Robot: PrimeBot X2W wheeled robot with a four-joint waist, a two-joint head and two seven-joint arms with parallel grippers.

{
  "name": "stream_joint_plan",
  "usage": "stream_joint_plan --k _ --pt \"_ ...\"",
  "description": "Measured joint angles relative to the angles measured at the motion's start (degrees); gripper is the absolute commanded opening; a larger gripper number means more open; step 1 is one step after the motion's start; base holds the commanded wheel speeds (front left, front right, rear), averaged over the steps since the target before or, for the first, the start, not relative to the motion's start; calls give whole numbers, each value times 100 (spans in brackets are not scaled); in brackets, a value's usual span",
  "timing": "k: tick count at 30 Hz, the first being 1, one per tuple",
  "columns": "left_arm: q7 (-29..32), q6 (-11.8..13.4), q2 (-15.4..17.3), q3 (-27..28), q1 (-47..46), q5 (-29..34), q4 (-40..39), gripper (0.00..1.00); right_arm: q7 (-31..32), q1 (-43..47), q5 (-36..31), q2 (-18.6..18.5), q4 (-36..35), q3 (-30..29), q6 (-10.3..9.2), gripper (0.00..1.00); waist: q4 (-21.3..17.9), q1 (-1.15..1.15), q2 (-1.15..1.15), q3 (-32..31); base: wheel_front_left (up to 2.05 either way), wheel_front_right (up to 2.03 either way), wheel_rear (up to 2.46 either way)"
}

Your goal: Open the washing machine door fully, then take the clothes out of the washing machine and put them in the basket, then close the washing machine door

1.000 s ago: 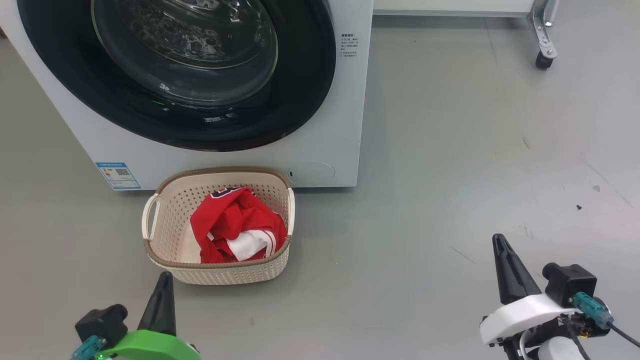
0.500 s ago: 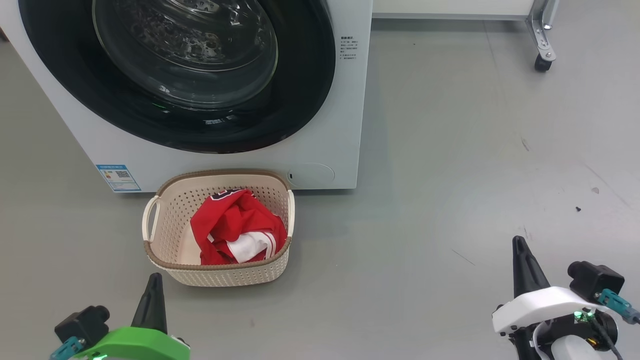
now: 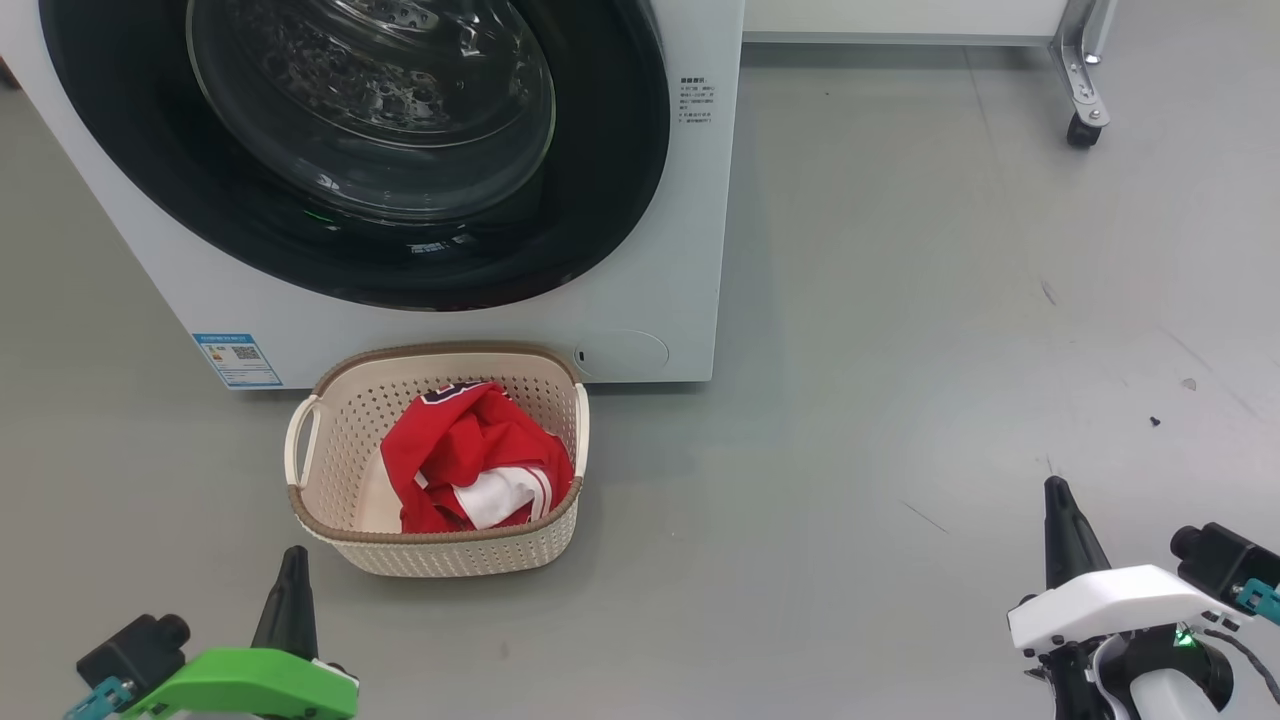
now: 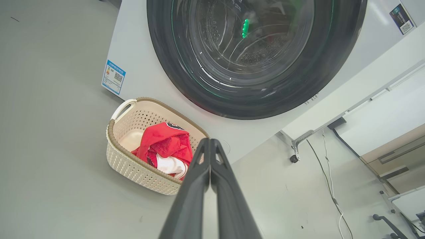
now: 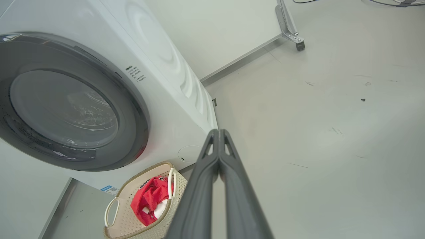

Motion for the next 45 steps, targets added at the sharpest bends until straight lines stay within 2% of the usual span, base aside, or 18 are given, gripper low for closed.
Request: stream_joint_plan --k 45 --pt "890 0 2 534 -25 -2747 -300 0 905 -144 3112 177 15 -842 222 0 -19 0 0 -111 0 0 0"
